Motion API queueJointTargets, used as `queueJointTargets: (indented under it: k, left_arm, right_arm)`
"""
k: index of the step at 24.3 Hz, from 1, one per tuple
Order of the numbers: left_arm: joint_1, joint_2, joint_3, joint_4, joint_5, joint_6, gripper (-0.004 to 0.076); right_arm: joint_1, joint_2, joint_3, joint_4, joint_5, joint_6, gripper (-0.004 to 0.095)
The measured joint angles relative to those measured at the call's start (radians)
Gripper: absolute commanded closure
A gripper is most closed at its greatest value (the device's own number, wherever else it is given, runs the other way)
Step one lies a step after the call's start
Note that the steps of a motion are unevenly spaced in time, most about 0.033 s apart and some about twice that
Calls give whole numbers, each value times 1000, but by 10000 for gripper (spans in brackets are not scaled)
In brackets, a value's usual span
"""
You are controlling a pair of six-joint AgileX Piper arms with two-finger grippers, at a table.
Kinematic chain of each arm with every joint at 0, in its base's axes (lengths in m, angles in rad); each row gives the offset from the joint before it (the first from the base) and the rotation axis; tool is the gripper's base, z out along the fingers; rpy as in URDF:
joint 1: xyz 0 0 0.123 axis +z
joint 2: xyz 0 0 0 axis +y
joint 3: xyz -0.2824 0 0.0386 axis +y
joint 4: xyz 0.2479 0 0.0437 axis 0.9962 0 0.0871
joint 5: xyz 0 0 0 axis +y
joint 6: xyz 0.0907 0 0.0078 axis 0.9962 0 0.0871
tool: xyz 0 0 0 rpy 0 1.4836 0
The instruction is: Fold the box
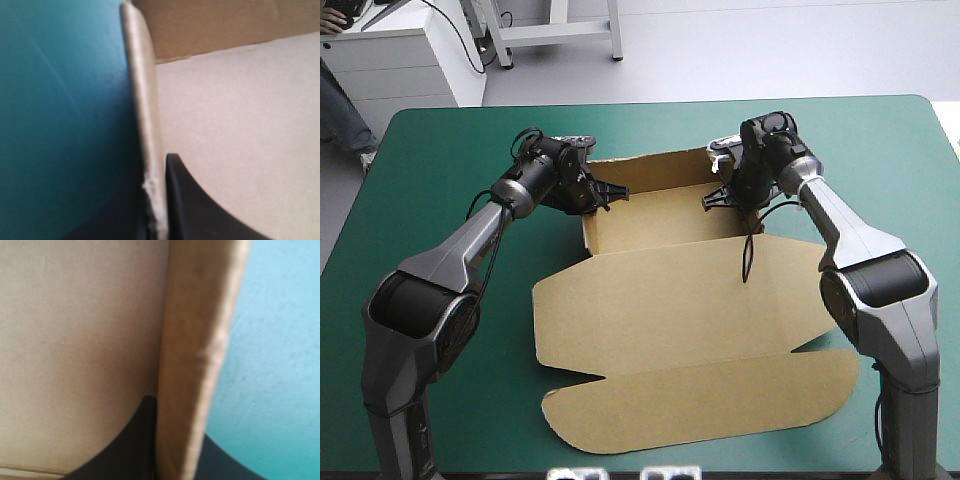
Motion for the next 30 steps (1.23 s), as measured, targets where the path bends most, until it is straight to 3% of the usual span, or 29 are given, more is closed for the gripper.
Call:
queueJointTargets:
  k: [4, 9, 13, 21, 25, 30]
  left_arm:
    - [0, 1, 0, 1, 2, -28, 731]
    - [0, 2, -3, 1, 9, -34, 719]
    - [0, 2, -3, 2, 15, -27, 633]
    - [-2, 12, -8, -7, 69, 8, 360]
    - [-4, 32, -74, 8, 207, 9, 355]
    - [-17, 56, -160, -1, 252, 11, 355]
  right_arm:
    - [-6, 2, -4, 7, 2, 6, 874]
    - [-7, 4, -11, 7, 3, -48, 571]
    - [-9, 14, -34, 8, 0, -66, 383]
    - [-9, 24, -68, 11, -14, -71, 379]
    - [-9, 26, -82, 1, -16, -78, 378]
    - [-14, 24, -122, -16, -11, -111, 377]
